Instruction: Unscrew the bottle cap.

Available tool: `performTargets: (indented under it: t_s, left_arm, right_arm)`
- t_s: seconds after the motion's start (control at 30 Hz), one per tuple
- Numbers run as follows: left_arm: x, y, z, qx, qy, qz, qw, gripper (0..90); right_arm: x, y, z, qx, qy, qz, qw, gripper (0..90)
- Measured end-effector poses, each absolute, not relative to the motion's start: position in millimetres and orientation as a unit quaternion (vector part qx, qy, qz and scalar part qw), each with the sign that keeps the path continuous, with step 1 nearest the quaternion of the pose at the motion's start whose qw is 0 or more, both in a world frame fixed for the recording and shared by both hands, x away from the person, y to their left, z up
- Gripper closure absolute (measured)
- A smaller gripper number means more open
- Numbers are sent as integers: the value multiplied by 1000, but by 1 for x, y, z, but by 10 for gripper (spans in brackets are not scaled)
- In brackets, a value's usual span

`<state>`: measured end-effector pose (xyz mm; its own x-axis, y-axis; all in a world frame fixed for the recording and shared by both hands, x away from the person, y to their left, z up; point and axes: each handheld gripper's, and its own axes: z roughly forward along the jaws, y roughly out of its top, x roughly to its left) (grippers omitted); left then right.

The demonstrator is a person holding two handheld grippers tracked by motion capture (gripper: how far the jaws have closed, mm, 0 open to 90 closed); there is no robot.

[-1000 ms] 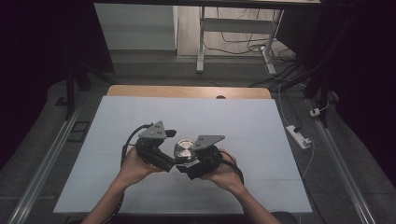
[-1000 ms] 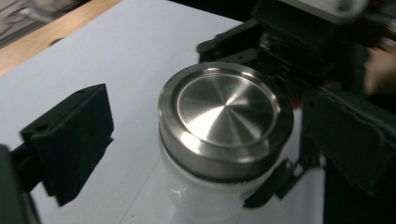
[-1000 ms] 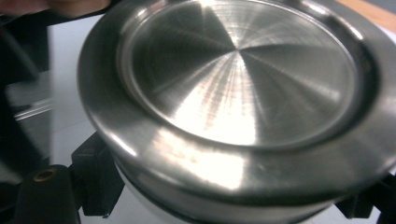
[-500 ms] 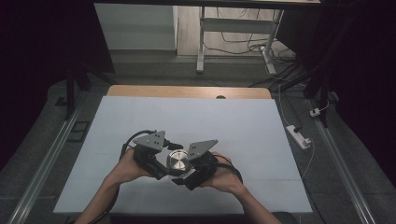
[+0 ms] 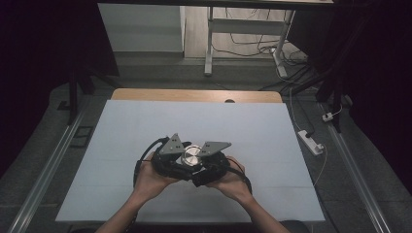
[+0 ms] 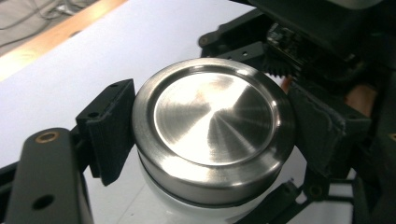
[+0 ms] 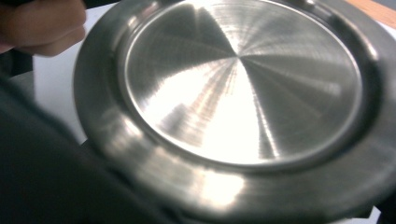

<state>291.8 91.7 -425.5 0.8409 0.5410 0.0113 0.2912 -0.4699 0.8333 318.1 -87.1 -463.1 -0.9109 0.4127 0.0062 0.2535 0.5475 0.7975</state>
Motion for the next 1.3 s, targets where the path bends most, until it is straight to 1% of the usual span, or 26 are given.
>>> performTargets:
  t_s: [0.03, 0.1, 0.17, 0.23, 0.27, 0.3, 0.37, 0.4, 0.43, 0.53, 0.63, 0.7, 0.77, 0.87, 1.07, 1.13, 1.3]
  left_arm:
    - [294, 94, -424, 848, 238, 125, 458, 170]
    - [296, 102, -419, 845, 231, 109, 469, 68]
    - [298, 111, -414, 848, 210, 89, 479, 52]
    - [299, 119, -411, 854, 188, 77, 478, 25]
    - [299, 119, -411, 854, 188, 77, 478, 26]
    - [300, 125, -411, 862, 158, 56, 479, 33]
    - [302, 128, -413, 866, 138, 33, 479, 46]
    - [302, 128, -413, 866, 138, 33, 479, 54]
    - [303, 131, -415, 871, 110, 12, 478, 75]
    - [303, 130, -420, 879, 79, -11, 471, 101]
    - [301, 127, -422, 886, 66, -10, 460, 130]
    - [299, 127, -421, 882, 62, 0, 467, 189]
    - [298, 126, -420, 881, 73, 14, 468, 193]
    - [298, 121, -420, 874, 109, 35, 473, 196]
    - [295, 108, -423, 855, 186, 94, 474, 198]
    - [294, 104, -423, 848, 205, 106, 477, 198]
    - [291, 99, -423, 840, 230, 133, 473, 199]
  right_arm:
    - [318, -88, -463, 193, 873, 439, 90, 149]
    - [318, -88, -461, 192, 872, 443, 85, 149]
    - [318, -89, -459, 185, 871, 448, 80, 149]
    - [318, -90, -458, 171, 874, 450, 65, 149]
    - [317, -90, -458, 163, 875, 453, 57, 149]
    - [317, -89, -458, 153, 877, 454, 45, 149]
    - [314, -87, -458, 132, 880, 455, 29, 149]
    - [314, -87, -458, 132, 880, 455, 29, 149]
    - [309, -83, -459, 107, 886, 451, 21, 149]
    - [303, -78, -459, 74, 892, 446, 14, 149]
    - [298, -74, -459, 62, 894, 444, 12, 149]
    - [297, -74, -458, 63, 893, 445, 14, 149]
    - [298, -75, -457, 68, 891, 448, 19, 149]
    - [300, -77, -456, 98, 888, 448, 32, 149]
    - [306, -80, -457, 159, 878, 445, 73, 149]
    - [308, -81, -457, 176, 874, 445, 80, 149]
    - [309, -82, -458, 195, 869, 446, 88, 149]
